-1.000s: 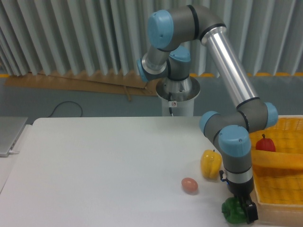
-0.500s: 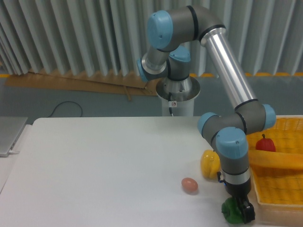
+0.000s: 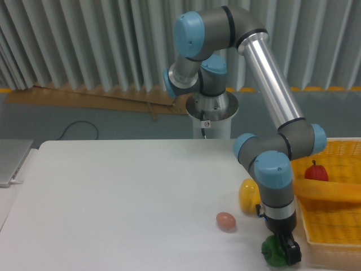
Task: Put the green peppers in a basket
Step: 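Lift the green pepper and carry it over the yellow basket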
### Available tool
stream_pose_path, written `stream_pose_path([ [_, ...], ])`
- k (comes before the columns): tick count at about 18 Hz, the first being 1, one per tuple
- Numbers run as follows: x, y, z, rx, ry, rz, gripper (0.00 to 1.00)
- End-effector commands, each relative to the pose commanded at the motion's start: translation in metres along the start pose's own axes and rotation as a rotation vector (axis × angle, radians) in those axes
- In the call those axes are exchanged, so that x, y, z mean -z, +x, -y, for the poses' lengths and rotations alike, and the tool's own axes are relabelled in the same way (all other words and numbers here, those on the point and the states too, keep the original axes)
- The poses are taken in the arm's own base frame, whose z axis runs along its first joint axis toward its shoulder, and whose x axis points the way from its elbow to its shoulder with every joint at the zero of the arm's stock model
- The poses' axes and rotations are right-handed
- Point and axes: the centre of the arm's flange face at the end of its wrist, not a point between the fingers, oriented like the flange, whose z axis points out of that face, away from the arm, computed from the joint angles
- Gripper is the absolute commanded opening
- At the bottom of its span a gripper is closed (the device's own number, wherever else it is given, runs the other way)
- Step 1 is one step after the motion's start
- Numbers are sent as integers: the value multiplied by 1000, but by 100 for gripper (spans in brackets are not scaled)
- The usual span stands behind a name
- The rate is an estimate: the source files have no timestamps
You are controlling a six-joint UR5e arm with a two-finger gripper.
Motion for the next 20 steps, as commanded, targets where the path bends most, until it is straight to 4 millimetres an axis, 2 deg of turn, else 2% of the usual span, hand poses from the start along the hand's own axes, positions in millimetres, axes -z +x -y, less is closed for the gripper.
stream_pose_path([
  [4,29,10,-3,5,14,20,57],
  [6,36,15,-4,7,15,21,57],
  [8,56,32,-7,4,19,-15,57],
  [10,69,39,-7,2,36,-44,57],
  [12,91,47,-10,1,41,-62,57],
  [14,103,52,-18,9,49,-75,57],
  [16,107,56,-27,11,62,-101,57],
  [18,101,58,-41,32,91,-130,56],
  [20,93,58,-42,10,101,-145,57],
])
